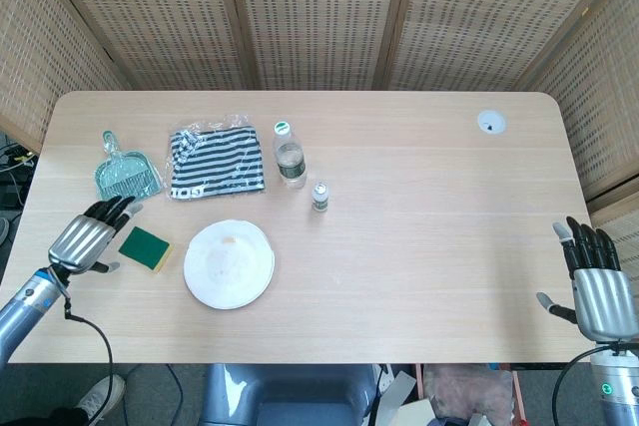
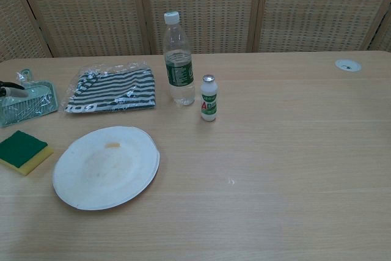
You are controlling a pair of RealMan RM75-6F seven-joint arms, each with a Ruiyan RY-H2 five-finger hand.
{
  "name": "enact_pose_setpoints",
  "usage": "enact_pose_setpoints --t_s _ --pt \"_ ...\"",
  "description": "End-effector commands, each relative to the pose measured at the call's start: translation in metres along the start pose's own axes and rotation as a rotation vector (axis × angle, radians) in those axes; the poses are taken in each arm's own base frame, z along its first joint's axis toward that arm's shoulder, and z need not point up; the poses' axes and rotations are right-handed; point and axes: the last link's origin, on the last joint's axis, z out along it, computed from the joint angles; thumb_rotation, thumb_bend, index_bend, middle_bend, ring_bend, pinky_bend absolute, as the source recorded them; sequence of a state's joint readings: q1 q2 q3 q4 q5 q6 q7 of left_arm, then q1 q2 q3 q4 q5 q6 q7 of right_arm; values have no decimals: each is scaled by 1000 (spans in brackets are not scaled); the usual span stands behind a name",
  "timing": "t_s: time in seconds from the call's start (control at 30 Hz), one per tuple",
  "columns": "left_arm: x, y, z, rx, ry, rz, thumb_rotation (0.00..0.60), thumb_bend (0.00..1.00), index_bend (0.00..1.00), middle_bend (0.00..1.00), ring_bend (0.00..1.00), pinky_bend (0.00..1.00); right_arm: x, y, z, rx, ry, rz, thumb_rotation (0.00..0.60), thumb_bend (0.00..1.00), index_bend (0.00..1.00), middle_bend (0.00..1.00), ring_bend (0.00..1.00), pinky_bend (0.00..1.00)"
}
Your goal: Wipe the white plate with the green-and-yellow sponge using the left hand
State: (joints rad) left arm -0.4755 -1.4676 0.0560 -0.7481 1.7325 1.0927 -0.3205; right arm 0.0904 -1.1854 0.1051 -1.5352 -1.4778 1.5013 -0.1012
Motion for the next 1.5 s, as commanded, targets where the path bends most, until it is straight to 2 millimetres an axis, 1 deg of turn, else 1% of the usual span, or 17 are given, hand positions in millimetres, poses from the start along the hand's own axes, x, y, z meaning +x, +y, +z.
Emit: enact_pose_setpoints --t_s 0.03,0.2,0.4,0.5,0.63,0.9,1.1,1.2,1.37,1.43,1.5 --pt "-11 14 24 -38 -53 13 600 0 123 80 0 150 -4 1 5 -17 -15 -9 600 0 0 0 0 0" --pt "-16 22 30 -64 -62 -6 600 0 162 120 31 183 -5 2 6 -27 -17 -13 600 0 0 0 0 0" --pt "-21 25 36 -67 -78 -30 600 0 216 151 54 230 -7 3 8 -32 -23 -15 600 0 0 0 0 0" --pt "-22 27 37 -74 -89 -37 600 0 249 156 61 238 -7 3 9 -34 -25 -14 600 0 0 0 0 0" --pt "-23 27 39 -63 -105 -28 600 0 267 174 72 238 -7 3 9 -32 -27 -8 600 0 0 0 0 0" --pt "-26 31 40 -57 -117 -32 600 15 338 214 122 251 -7 3 8 -28 -28 -2 600 0 0 0 0 0" --pt "-24 33 40 -63 -82 -40 600 91 441 297 204 313 -8 4 10 -31 -34 1 600 0 0 0 0 0" --pt "-23 33 39 -68 -75 -44 600 103 457 310 223 342 -7 4 10 -30 -34 3 600 0 0 0 0 0" --pt "-18 32 38 -76 -49 -51 600 122 474 327 236 353 -7 4 9 -29 -36 5 600 0 0 0 0 0" --pt "-14 32 37 -87 -30 -60 600 123 475 329 237 355 -7 4 9 -30 -36 5 600 0 0 0 0 0" --pt "-5 34 36 -107 0 -60 600 124 476 345 256 377 -7 4 9 -30 -36 5 600 0 0 0 0 0"
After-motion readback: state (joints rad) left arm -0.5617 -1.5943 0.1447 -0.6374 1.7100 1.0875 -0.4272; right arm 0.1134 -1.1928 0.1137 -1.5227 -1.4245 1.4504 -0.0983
